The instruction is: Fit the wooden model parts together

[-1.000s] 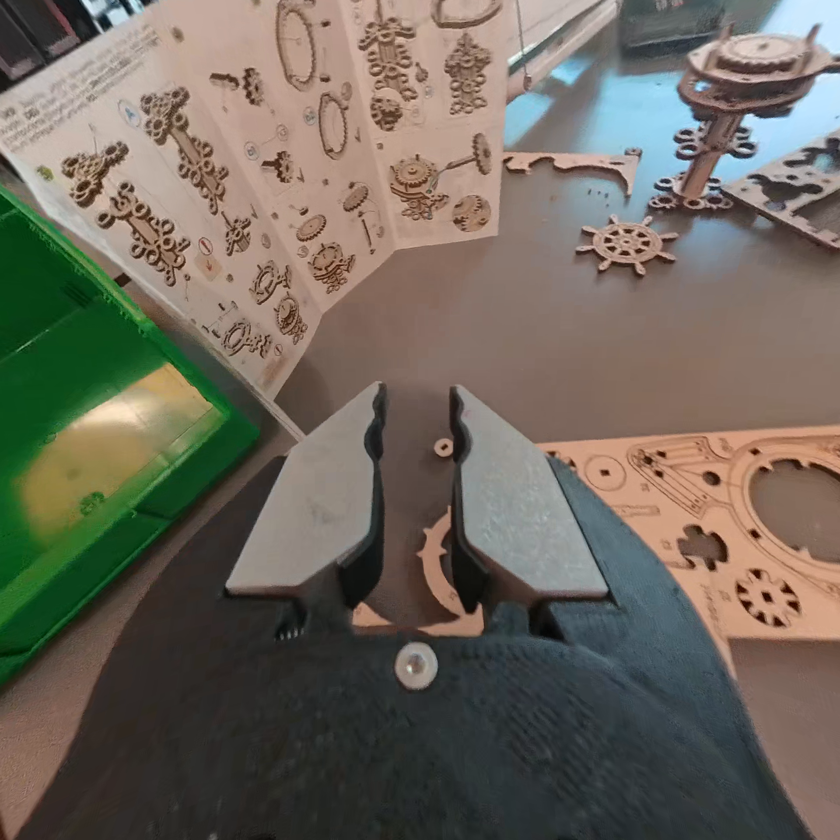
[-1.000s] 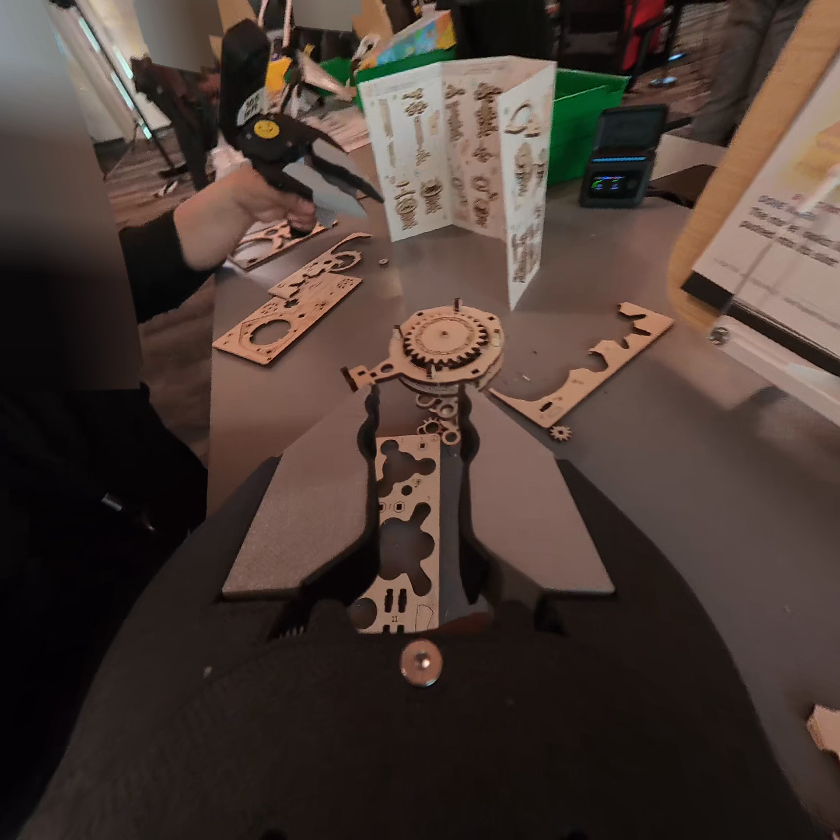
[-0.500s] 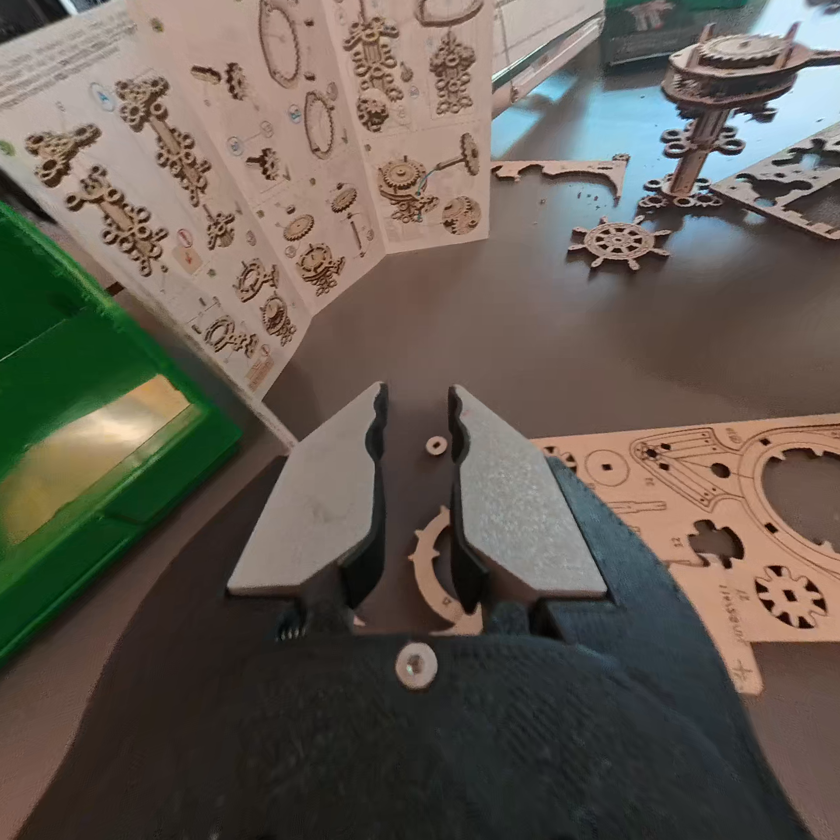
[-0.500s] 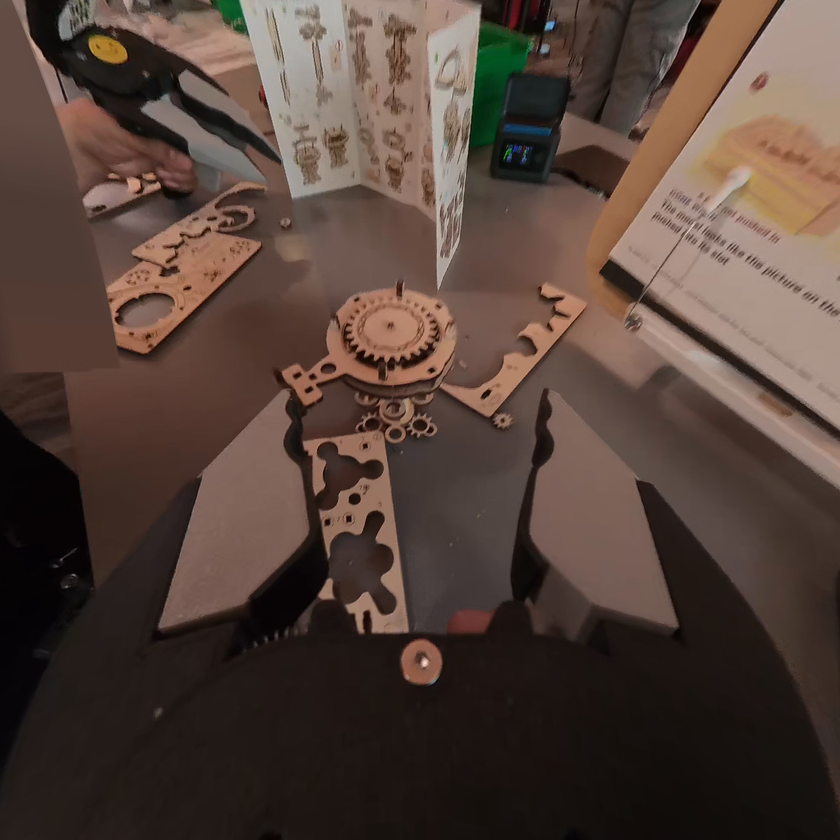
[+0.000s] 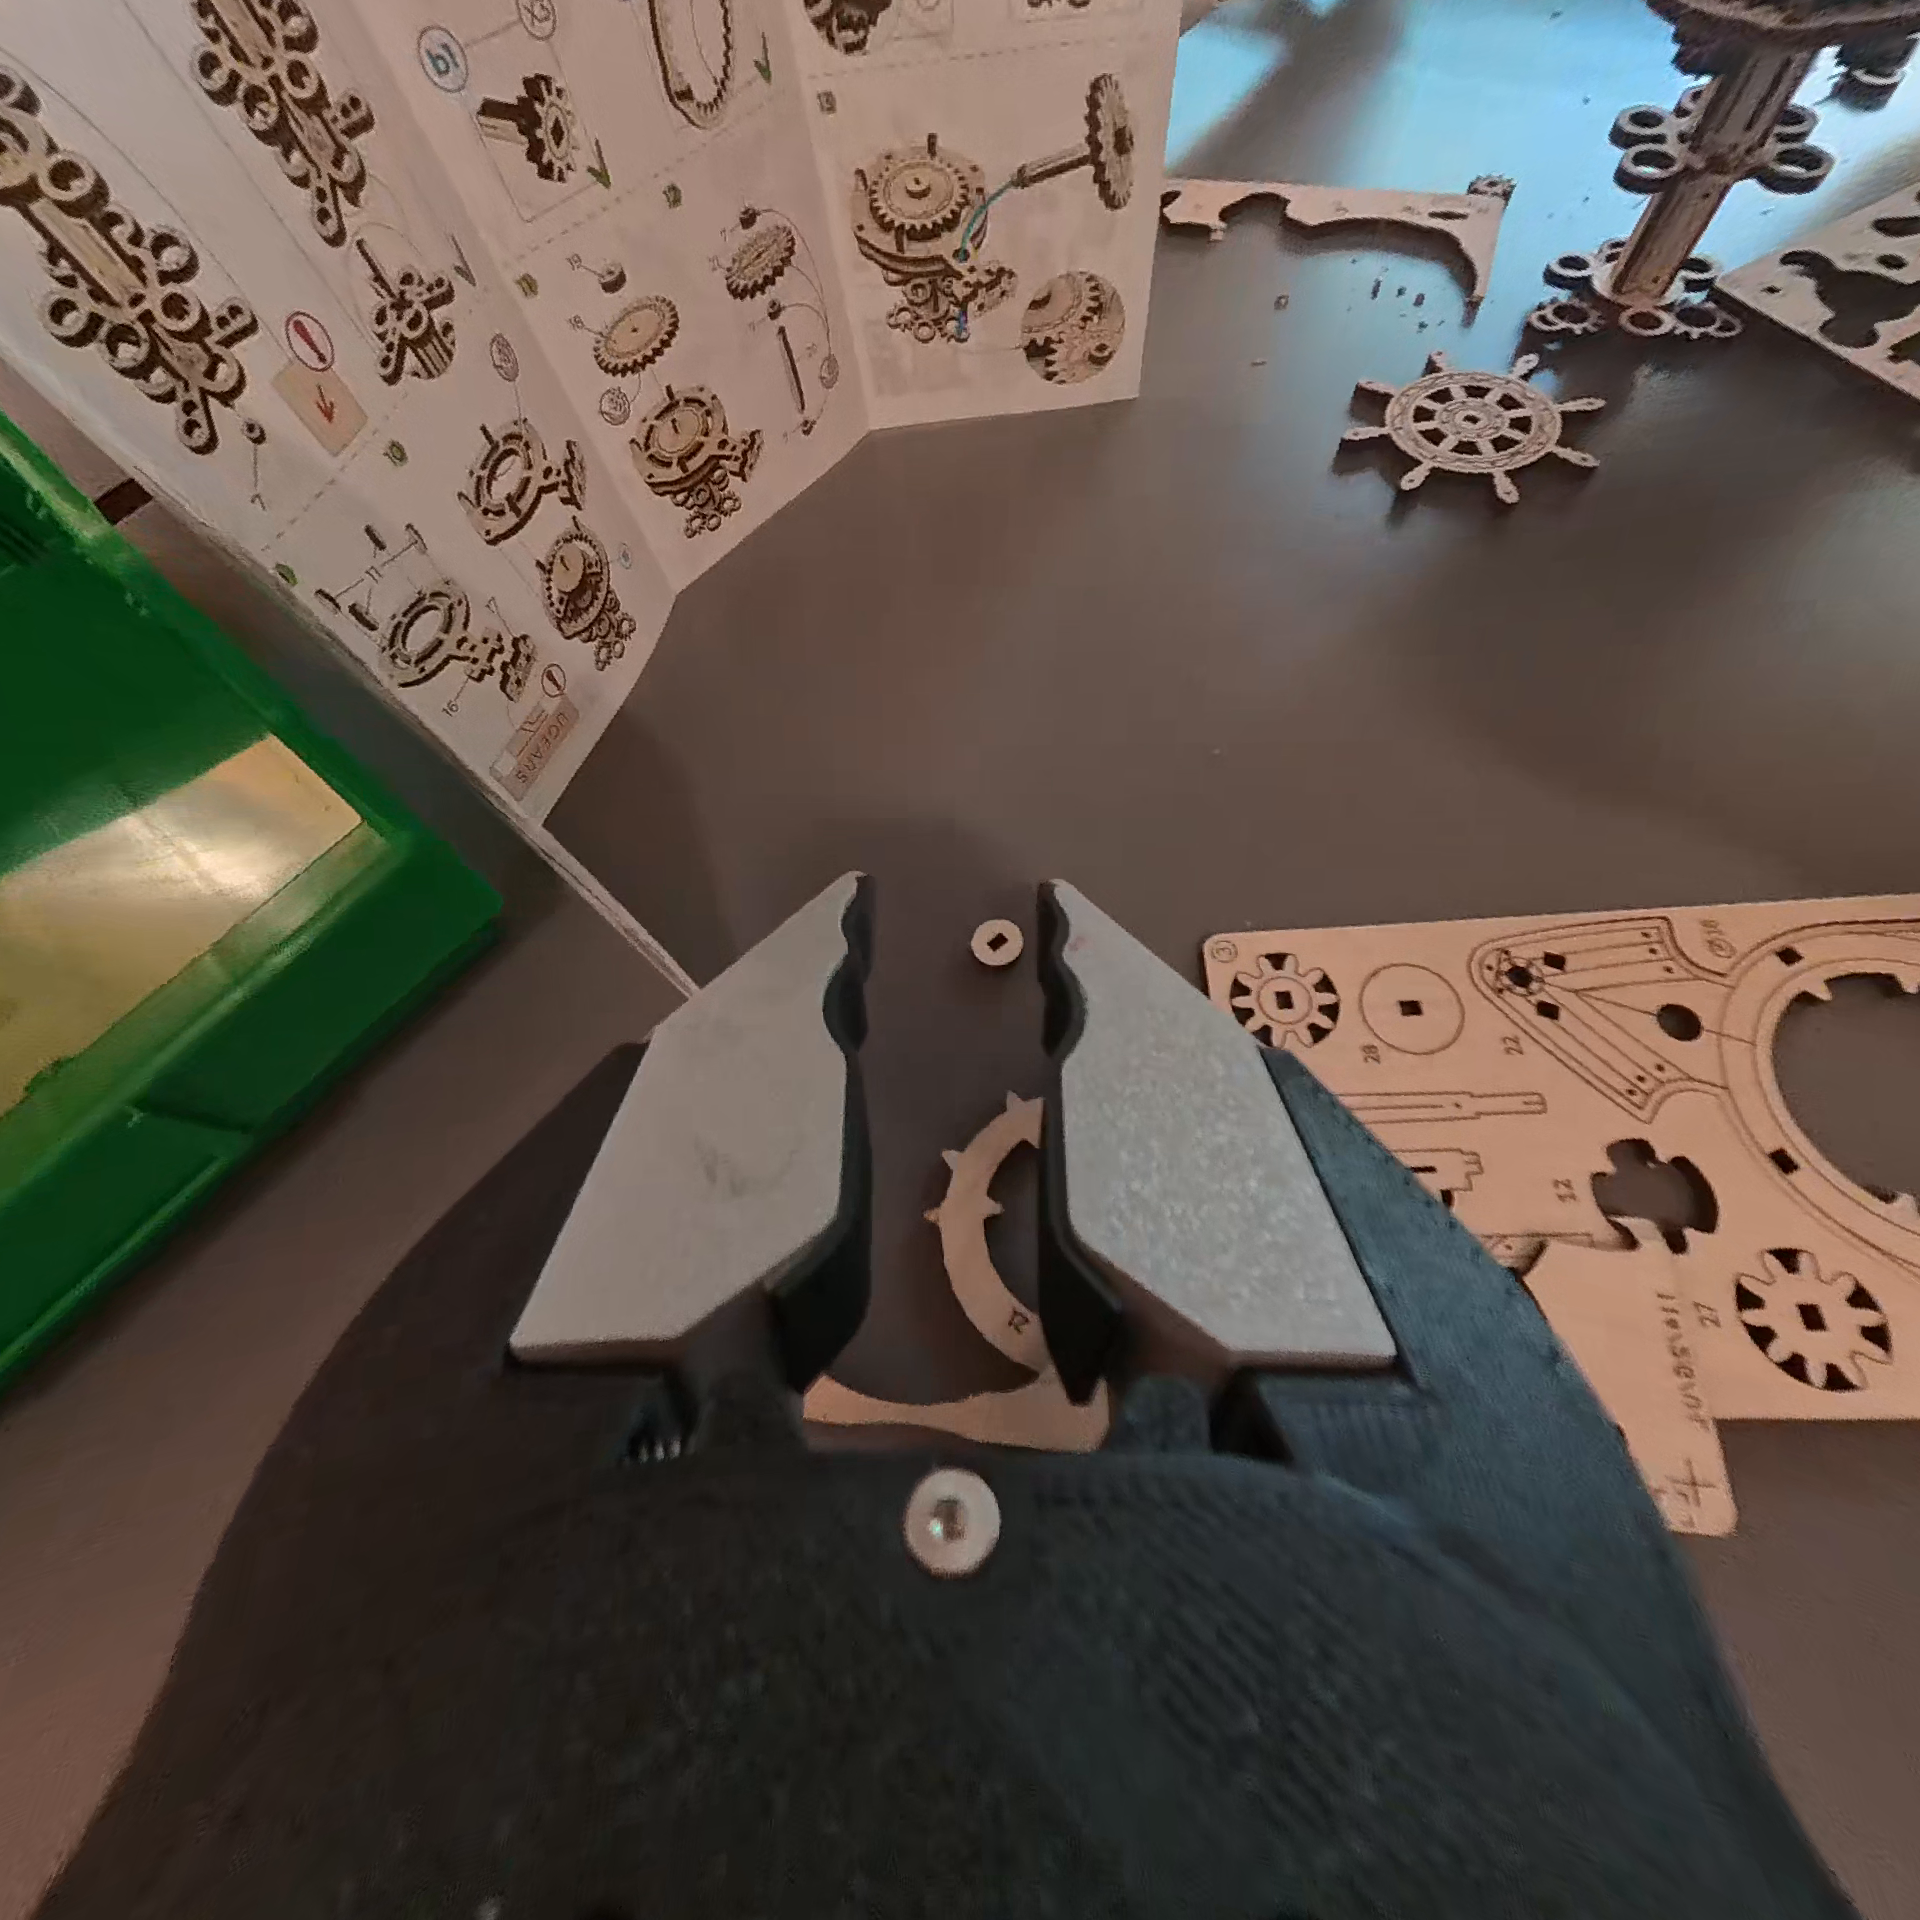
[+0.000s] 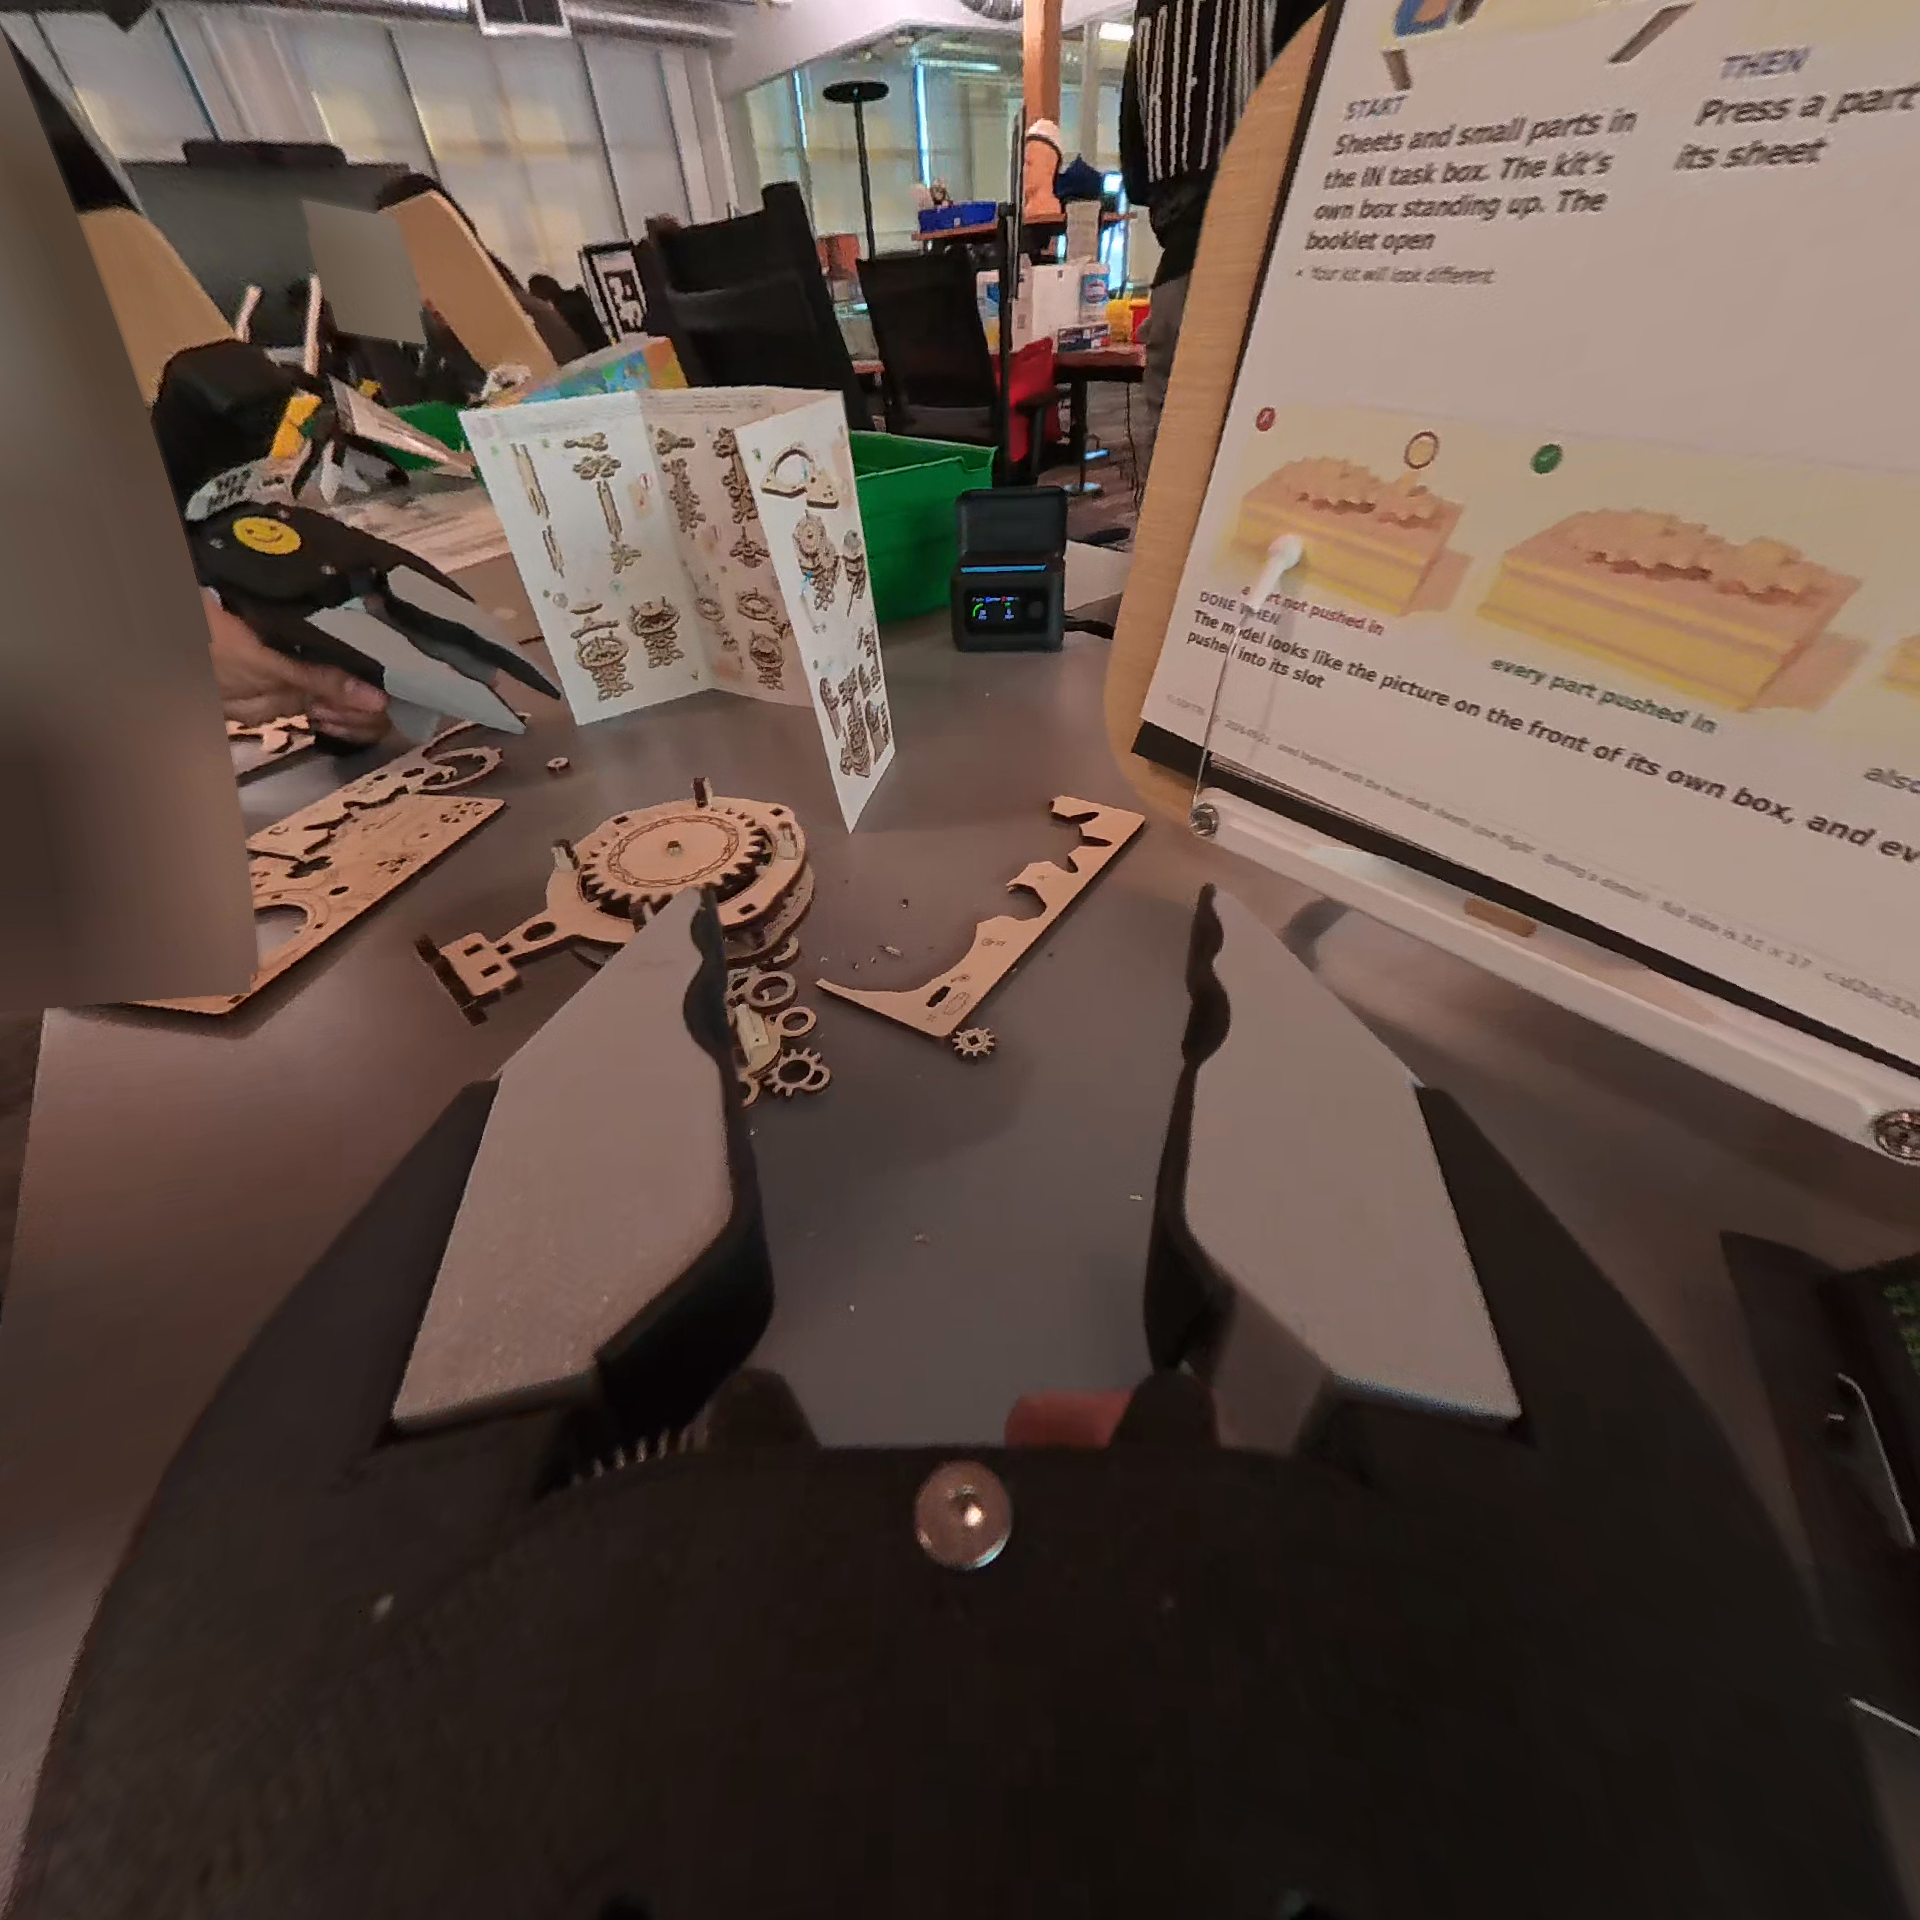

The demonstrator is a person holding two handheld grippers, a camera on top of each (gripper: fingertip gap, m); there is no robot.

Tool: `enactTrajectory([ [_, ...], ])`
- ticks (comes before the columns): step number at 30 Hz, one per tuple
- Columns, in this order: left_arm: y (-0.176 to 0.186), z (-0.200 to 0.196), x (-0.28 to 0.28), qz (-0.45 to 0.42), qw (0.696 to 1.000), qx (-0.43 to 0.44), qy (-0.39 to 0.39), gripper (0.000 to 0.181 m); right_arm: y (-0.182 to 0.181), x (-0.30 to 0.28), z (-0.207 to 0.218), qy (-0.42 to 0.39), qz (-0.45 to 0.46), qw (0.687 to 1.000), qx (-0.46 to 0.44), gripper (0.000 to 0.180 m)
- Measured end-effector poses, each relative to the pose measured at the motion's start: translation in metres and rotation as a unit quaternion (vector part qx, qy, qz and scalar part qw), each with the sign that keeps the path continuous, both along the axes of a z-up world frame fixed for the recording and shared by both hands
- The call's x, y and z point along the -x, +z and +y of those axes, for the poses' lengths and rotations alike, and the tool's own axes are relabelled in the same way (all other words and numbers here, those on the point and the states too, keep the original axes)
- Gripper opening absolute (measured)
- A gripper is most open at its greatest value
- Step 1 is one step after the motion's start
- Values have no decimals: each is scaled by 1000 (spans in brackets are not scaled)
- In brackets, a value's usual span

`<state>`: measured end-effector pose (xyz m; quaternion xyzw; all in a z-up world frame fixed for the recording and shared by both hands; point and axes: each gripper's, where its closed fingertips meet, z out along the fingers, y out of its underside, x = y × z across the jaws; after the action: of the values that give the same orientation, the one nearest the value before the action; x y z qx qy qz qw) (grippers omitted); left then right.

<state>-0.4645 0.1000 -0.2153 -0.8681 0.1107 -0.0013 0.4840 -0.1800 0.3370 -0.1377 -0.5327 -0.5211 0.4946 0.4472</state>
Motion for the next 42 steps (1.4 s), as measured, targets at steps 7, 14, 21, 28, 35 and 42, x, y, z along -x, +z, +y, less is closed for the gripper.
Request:
enactTrajectory([
  [7, -8, 1, -1, 5, 1000, 24, -7, 31, 0, 0, 0, 1, 1, 1000, 11, 86],
  [14, 52, 30, -52, -32, 996, -79, -17, 40, 13, -6, -5, 6, 0, 1000, -7, 85],
  [21, 75, 151, -103, 6, 994, -65, 86, 84, 10, -42, 21, 16, -42, 998, -34, 84],
  [28, 71, 176, -50, 68, 961, -121, 239, 0, 4, -86, 49, 54, -60, 996, -46, 82],
  [35, 72, 86, 3, 89, 952, -53, 289, 0, 4, -111, 46, 85, -44, 995, -1, 74],
  [42, 69, 58, 33, 93, 948, -21, 304, 0, 3, -109, 43, 75, -41, 996, -39, 74],
])
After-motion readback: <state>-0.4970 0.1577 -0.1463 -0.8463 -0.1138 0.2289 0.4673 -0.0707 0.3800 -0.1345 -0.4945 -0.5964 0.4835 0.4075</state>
